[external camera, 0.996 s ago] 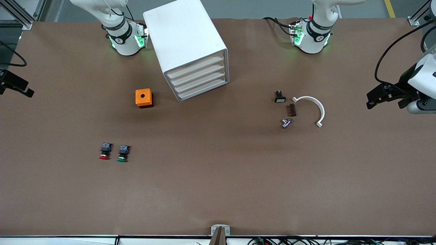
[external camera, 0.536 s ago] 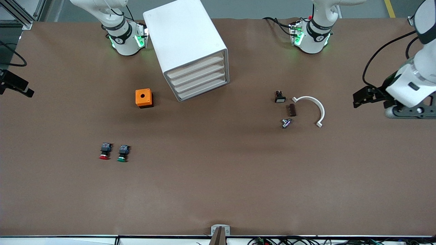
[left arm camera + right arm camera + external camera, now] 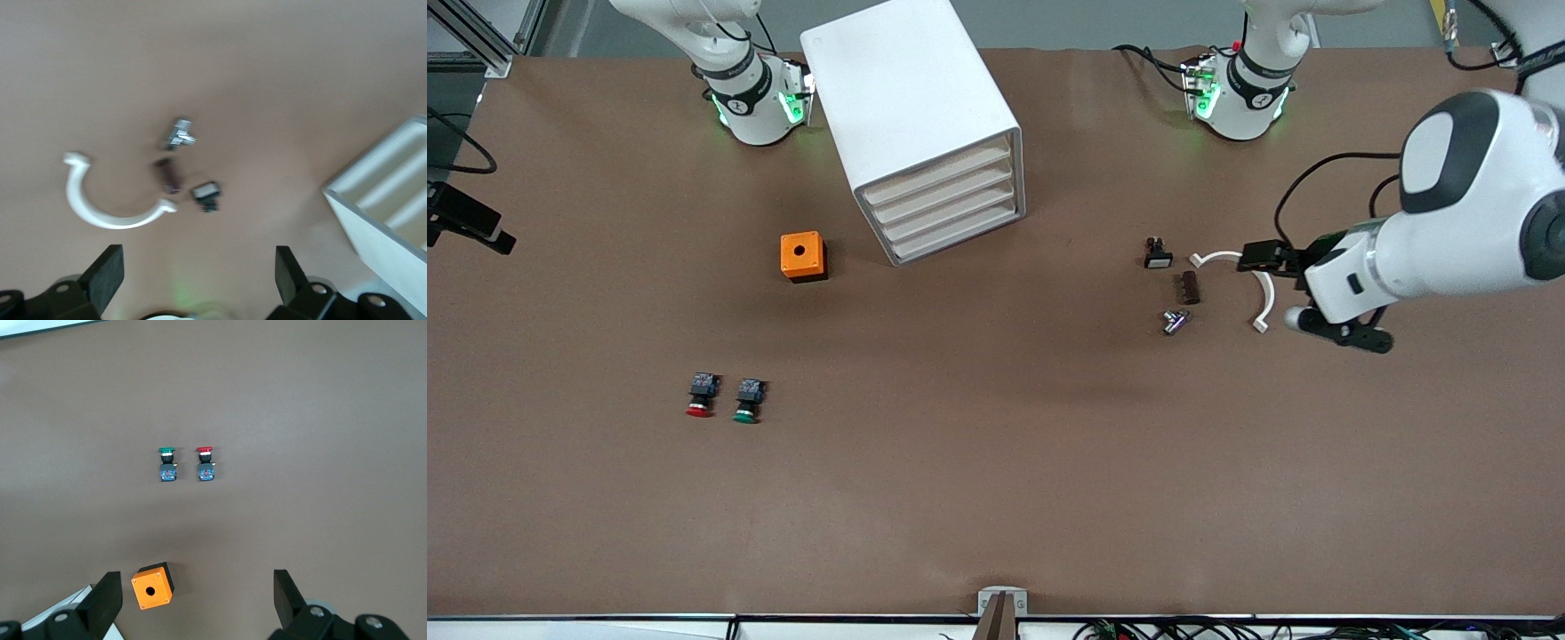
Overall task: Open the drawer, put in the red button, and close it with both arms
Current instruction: 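Reach the left gripper to the cabinet's top drawer handle and grasp it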
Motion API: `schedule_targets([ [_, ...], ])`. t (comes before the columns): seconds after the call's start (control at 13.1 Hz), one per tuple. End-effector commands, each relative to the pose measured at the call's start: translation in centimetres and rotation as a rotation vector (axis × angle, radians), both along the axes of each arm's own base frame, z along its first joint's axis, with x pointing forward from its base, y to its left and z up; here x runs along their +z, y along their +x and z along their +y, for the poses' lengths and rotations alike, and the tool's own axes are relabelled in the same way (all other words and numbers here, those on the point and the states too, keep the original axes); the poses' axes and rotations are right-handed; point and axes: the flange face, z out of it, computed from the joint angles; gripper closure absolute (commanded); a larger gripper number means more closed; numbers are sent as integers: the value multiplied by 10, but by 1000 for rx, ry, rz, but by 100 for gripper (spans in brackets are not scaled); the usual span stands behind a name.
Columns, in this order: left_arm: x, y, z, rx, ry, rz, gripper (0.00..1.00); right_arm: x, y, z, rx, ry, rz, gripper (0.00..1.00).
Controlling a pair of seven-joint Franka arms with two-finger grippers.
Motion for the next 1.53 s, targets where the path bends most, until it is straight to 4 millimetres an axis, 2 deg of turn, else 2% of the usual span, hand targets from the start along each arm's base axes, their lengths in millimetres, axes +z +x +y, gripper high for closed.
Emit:
schedule_targets([
  [0.0,-45,1,-6,-56,-176,82,0,7,-2,-4,4,-15,-6,0],
  [0.23,-87,1,-25,-71,-263,155,0,7,-2,-3,6,-14,-6,0],
  [0.61,-132,-18,-101,-83,-486,258,0,7,-2,-3,7,-14,-6,0],
  [0.84,-180,-35,-142,-74,-670,338,0,7,-2,-3,7,-14,-6,0],
  [1.0,-206,-52,-173,-89,-738,360,0,7,-2,-3,6,-14,-7,0],
  [1.3,-238,-97,-235,-69,-867,368,0,7,-2,-3,6,-14,-7,0],
  [1.46,-240,-115,-263,-61,-923,384,0,7,-2,-3,7,-14,-6,0],
])
